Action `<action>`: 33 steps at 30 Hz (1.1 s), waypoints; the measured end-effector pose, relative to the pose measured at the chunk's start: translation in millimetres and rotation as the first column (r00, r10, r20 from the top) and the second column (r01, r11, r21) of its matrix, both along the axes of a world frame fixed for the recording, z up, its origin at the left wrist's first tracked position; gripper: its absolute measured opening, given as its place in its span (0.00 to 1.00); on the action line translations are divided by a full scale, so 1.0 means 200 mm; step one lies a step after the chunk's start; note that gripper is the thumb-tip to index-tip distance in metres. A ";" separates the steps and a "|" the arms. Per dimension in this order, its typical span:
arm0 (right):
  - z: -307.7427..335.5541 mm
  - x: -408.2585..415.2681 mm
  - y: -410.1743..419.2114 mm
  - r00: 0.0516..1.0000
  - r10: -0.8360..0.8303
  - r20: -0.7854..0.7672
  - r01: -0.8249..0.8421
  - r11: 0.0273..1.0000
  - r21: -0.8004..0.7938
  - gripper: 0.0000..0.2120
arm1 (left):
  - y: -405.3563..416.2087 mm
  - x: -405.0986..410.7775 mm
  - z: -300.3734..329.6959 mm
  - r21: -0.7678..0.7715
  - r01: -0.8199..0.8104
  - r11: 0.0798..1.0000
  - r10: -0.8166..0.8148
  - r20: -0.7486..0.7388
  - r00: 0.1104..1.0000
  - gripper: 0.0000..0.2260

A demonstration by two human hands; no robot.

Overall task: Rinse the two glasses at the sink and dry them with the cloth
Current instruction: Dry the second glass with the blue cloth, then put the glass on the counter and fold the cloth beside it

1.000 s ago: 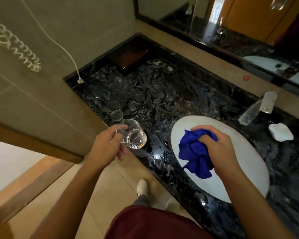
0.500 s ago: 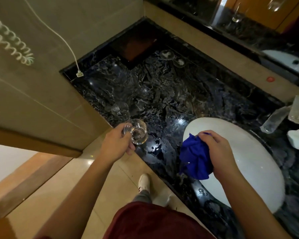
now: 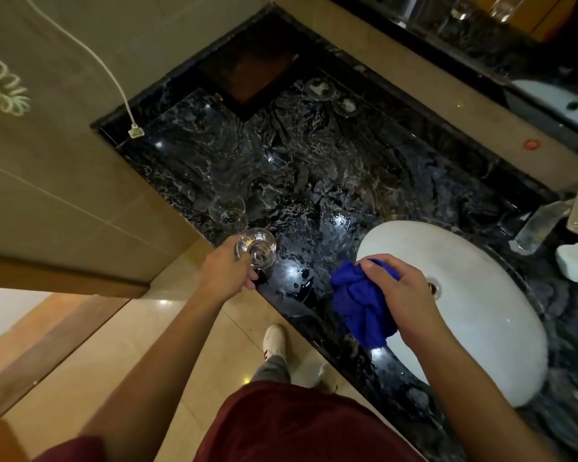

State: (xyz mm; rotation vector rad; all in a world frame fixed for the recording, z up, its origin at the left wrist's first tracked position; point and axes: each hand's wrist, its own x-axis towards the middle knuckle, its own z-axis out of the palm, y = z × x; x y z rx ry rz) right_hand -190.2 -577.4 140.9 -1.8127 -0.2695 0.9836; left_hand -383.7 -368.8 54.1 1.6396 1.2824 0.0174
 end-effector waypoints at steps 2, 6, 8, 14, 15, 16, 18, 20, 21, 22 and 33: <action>-0.01 -0.01 0.00 1.000 -0.001 0.001 0.001 1.000 -0.009 0.10 | 0.01 0.00 -0.03 0.000 -0.012 1.000 0.012 -0.005 1.000 0.18; -0.02 -0.02 0.00 1.000 0.003 -0.007 -0.003 1.000 -0.020 0.11 | 0.03 0.01 -0.08 0.010 -0.027 1.000 0.028 -0.010 1.000 0.17; -0.02 -0.02 0.00 1.000 0.007 -0.008 -0.008 1.000 -0.023 0.10 | 0.03 0.01 -0.11 0.001 -0.033 0.999 0.033 -0.014 0.999 0.18; -0.02 -0.02 -0.02 1.000 -0.005 -0.023 0.004 1.000 -0.024 0.09 | 0.04 0.00 -0.18 0.009 -0.084 0.996 0.084 -0.014 0.996 0.17; -0.02 -0.02 -0.02 1.000 -0.008 -0.021 0.008 1.000 -0.026 0.09 | 0.04 0.00 -0.19 0.008 -0.096 0.995 0.096 -0.010 0.995 0.17; -0.02 -0.02 -0.02 1.000 -0.009 -0.015 0.009 1.000 -0.029 0.09 | 0.04 0.01 -0.19 0.005 -0.107 0.994 0.107 -0.008 0.994 0.17; -0.01 -0.02 -0.03 1.000 -0.009 -0.008 0.009 0.999 -0.032 0.09 | 0.04 0.01 -0.21 -0.012 -0.130 0.991 0.130 -0.005 0.991 0.17; -0.01 -0.02 -0.04 1.000 -0.010 -0.006 0.009 0.999 -0.034 0.09 | 0.04 0.02 -0.22 -0.032 -0.161 0.986 0.161 0.000 0.987 0.19; -0.01 -0.01 -0.05 1.000 -0.008 -0.002 0.008 0.999 -0.035 0.09 | 0.03 0.02 -0.22 -0.041 -0.172 0.984 0.172 0.002 0.985 0.19; -0.01 -0.01 -0.06 1.000 -0.006 0.003 0.006 0.999 -0.035 0.09 | 0.03 0.02 -0.21 -0.054 -0.179 0.982 0.180 0.003 0.984 0.19; 0.13 0.08 -0.11 0.999 -0.045 0.024 0.041 0.987 0.154 0.08 | -0.20 -0.02 0.23 0.154 -0.035 0.987 0.036 -0.006 0.999 0.17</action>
